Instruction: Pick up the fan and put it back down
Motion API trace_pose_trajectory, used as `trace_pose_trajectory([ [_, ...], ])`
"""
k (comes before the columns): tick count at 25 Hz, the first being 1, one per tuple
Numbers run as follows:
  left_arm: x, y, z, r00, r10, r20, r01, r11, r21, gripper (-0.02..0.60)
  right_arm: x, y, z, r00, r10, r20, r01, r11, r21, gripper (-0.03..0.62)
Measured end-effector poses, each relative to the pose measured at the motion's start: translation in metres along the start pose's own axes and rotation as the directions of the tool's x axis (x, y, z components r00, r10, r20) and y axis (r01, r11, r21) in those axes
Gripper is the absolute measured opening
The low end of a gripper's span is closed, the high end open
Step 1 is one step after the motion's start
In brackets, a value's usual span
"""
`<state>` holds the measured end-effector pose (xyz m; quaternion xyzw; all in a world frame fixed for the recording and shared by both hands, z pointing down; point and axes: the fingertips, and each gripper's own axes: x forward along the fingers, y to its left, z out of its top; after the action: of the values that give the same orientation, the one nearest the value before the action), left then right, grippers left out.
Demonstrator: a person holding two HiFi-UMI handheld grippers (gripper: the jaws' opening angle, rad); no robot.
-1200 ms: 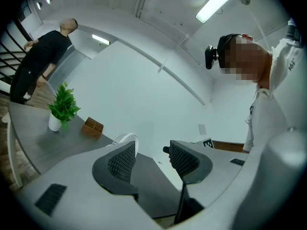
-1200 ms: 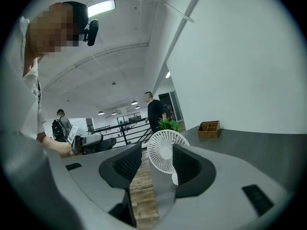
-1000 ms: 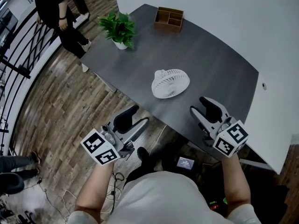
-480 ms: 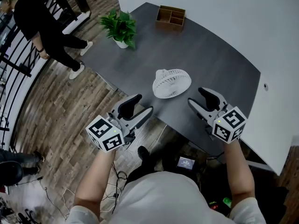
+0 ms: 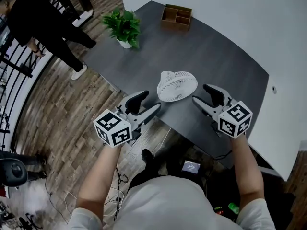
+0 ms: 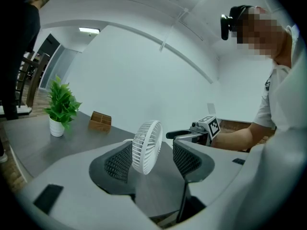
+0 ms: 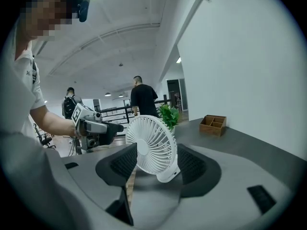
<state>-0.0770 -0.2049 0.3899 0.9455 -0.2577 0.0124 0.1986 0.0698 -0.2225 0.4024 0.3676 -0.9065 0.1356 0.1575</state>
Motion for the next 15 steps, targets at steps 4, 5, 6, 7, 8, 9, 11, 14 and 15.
trace_pose_trajectory([
  [4,0.01,0.005,-0.002,1.0,-0.002,-0.019,0.002,1.0,-0.001,0.27,0.007,-0.006,0.001,1.0,0.021,-0.018,-0.022,1.0,-0.014,0.25],
  [5,0.012,0.007,-0.002,1.0,-0.002,-0.024,0.002,1.0,-0.002,0.273,0.01,-0.007,0.001,0.999,0.028,-0.023,-0.028,0.999,-0.017,0.252],
  [6,0.014,0.009,-0.003,1.0,-0.002,-0.028,0.002,1.0,-0.002,0.275,0.012,-0.009,0.0,0.999,0.034,-0.029,-0.035,0.999,-0.021,0.253],
  [7,0.016,0.011,-0.003,0.999,-0.002,-0.032,0.002,1.0,-0.003,0.278,0.015,-0.009,0.0,0.999,0.041,-0.036,-0.042,0.999,-0.025,0.253],
  [8,0.018,0.013,-0.003,0.999,-0.002,-0.035,0.002,1.0,-0.003,0.279,0.017,-0.01,0.0,0.998,0.049,-0.042,-0.05,0.998,-0.028,0.255],
  [9,0.02,0.014,-0.004,0.999,-0.002,-0.039,0.002,1.0,-0.003,0.279,0.02,-0.01,-0.001,0.997,0.057,-0.048,-0.058,0.998,-0.032,0.255],
  [11,0.024,0.016,-0.005,0.999,-0.002,-0.047,0.001,1.0,-0.002,0.282,0.024,-0.01,-0.002,0.996,0.072,-0.06,-0.074,0.996,-0.039,0.256],
  [14,0.032,0.015,-0.007,0.998,-0.008,-0.061,0.008,1.0,0.002,0.285,0.029,-0.011,-0.004,0.993,0.091,-0.076,-0.095,0.994,-0.048,0.261],
  [15,0.035,0.015,-0.007,0.998,-0.011,-0.067,0.011,1.0,0.003,0.285,0.03,-0.012,-0.004,0.992,0.098,-0.08,-0.102,0.993,-0.05,0.262],
])
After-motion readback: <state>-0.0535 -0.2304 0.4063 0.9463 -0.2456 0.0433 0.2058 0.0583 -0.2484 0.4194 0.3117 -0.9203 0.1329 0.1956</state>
